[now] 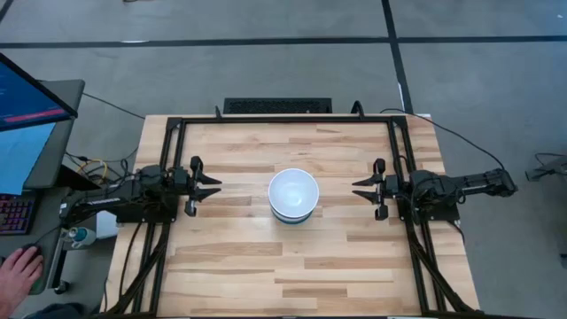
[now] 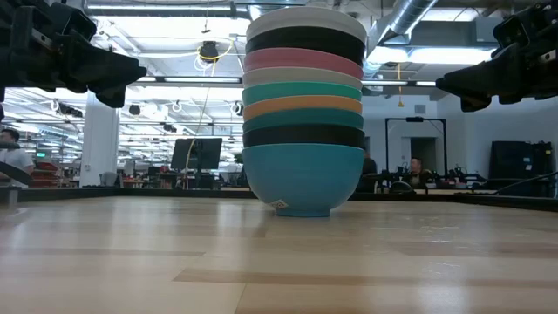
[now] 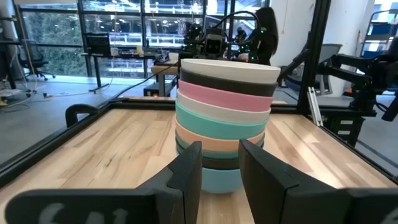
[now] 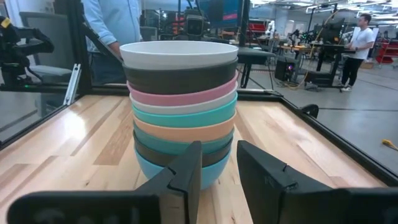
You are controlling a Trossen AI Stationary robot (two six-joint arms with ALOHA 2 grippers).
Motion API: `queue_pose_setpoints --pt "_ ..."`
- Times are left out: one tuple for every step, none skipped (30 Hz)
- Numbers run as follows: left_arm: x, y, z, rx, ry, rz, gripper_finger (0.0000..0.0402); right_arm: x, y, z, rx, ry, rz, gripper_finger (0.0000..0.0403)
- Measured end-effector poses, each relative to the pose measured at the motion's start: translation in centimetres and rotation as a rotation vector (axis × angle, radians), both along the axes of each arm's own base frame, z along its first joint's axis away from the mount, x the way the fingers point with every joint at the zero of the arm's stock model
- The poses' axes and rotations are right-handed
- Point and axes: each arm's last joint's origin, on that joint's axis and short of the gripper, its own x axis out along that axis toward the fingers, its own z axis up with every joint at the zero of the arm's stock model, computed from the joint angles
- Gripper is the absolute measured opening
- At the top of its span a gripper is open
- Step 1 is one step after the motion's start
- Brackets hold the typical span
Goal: Nest bowls inside each other
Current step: Return to Home Position
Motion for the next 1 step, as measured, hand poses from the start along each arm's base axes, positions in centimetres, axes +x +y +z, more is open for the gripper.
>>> queue_pose_setpoints --pt "0.00 0.00 0.00 0.000 0.000 0.000 0.0096 0.00 0.00 0.00 0.000 0.000 0.000 0.0125"
